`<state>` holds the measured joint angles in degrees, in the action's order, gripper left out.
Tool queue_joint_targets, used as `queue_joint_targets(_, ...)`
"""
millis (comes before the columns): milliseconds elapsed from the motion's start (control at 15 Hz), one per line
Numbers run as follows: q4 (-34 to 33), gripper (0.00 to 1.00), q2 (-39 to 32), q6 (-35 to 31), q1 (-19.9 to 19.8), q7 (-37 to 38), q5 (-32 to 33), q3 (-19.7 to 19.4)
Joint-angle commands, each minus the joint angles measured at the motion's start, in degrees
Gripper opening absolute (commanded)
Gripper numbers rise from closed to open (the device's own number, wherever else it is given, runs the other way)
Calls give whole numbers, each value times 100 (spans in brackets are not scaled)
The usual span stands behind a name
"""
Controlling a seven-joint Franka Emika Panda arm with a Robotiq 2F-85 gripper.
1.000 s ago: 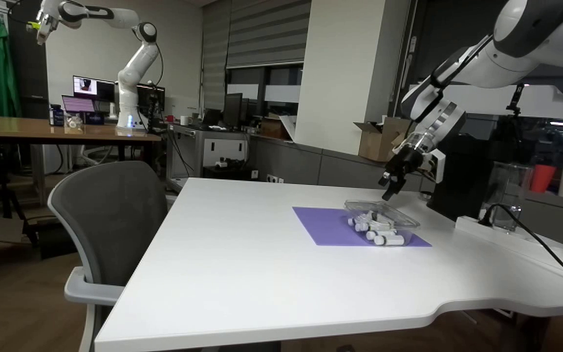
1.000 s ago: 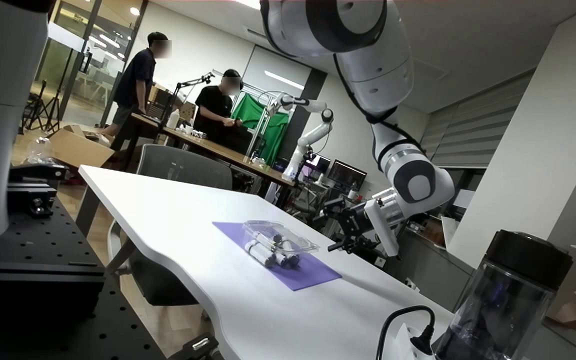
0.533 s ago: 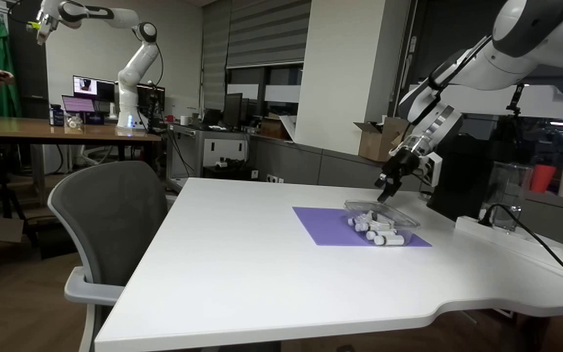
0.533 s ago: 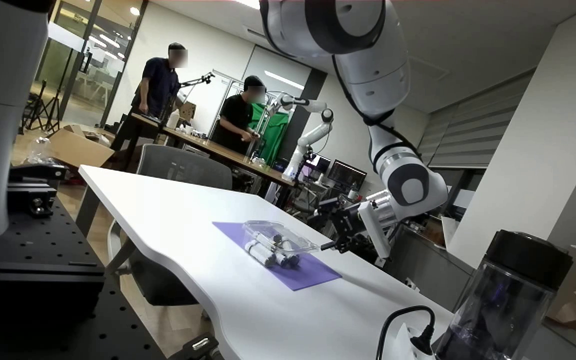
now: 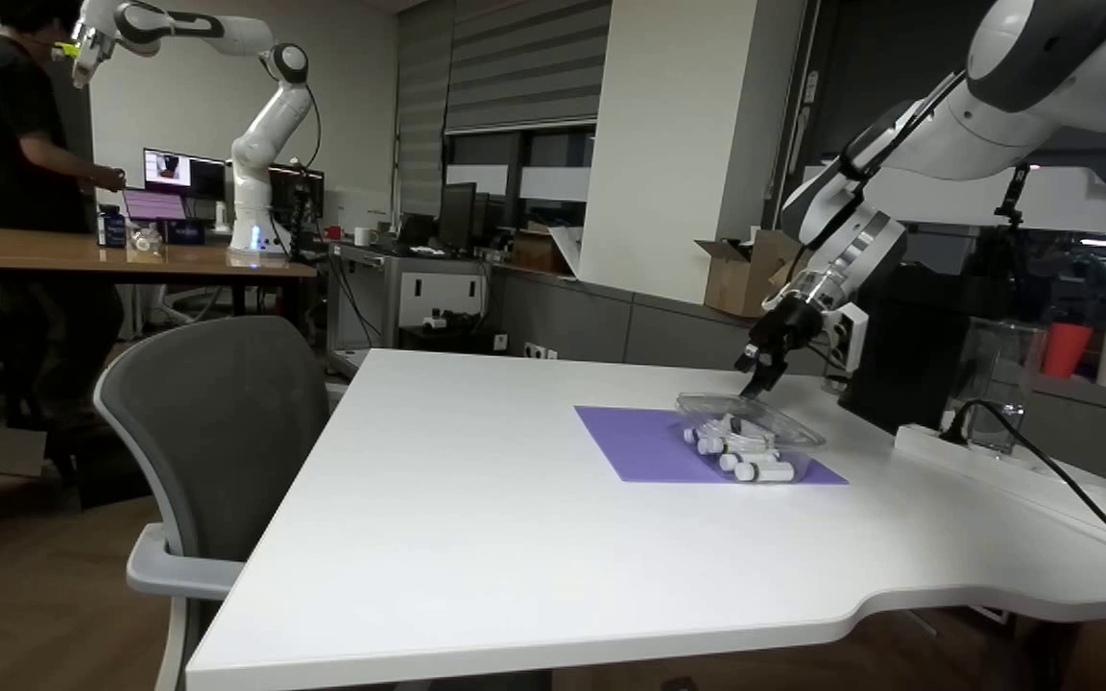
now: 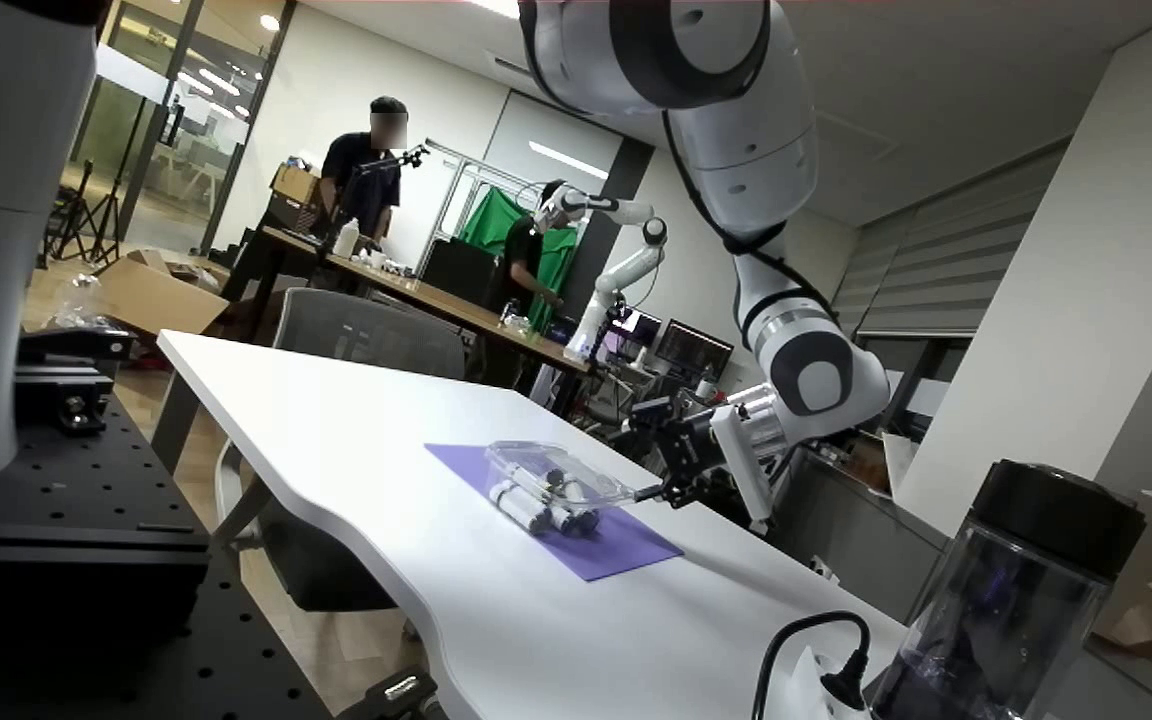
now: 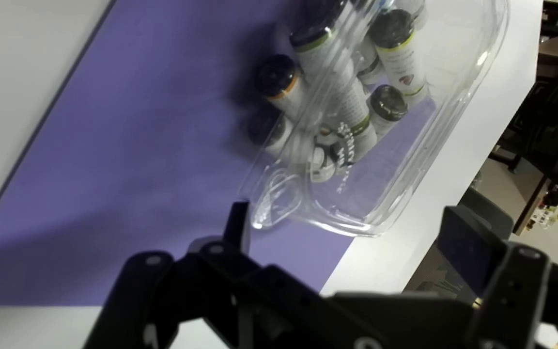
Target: Open the clear container
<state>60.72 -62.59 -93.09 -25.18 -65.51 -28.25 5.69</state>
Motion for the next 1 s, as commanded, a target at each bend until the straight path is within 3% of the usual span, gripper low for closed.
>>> queue_joint_targets(0, -103, 100, -1, 399, -66, 156, -80, 51)
queue_joint_targets(467, -326, 100, -20, 1182, -103, 452, -99, 6)
queue_joint_targets(800, -465, 100, -14, 1397, -88, 694, -83, -48)
queue_joint_targets(933, -661, 100, -92, 1815, -155, 854, -56, 18)
